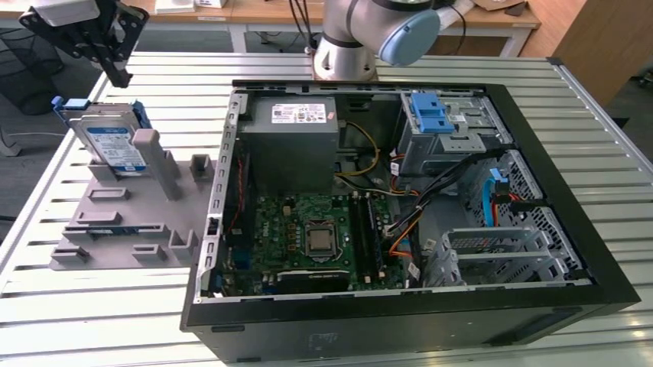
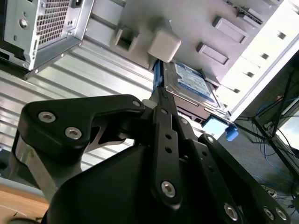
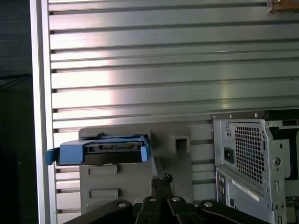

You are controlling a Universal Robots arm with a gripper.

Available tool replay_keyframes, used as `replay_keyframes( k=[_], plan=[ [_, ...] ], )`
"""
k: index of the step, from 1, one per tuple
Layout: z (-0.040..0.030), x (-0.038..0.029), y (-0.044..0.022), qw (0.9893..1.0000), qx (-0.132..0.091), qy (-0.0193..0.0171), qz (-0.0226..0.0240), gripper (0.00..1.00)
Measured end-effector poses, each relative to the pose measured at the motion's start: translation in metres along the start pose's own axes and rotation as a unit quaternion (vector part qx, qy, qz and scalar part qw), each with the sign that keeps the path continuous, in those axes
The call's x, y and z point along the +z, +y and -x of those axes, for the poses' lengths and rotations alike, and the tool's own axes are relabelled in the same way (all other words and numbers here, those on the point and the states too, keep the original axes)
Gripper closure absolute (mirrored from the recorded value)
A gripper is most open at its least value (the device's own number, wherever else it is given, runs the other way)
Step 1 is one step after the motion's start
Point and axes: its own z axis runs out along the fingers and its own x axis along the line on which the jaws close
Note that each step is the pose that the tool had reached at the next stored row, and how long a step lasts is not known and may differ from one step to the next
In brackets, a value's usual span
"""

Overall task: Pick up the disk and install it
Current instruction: 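Reach for the disk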

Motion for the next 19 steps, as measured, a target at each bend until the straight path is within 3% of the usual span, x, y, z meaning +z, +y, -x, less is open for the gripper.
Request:
replay_keyframes(
  k=[5, 11, 14, 19],
  plan=[
    [-0.0191, 0.0019, 0.0053, 1.0000, 0.000, 0.0007, 0.0000, 0.89],
    [-0.0413, 0.0062, 0.0085, 1.0000, 0.000, 0.0042, -0.0006, 0.89],
    [-0.0478, 0.0079, 0.0108, 1.0000, 0.000, 0.0066, -0.0009, 0.89],
    [-0.0507, 0.0095, 0.0110, 1.0000, 0.000, 0.0077, -0.0013, 0.89]
  ],
)
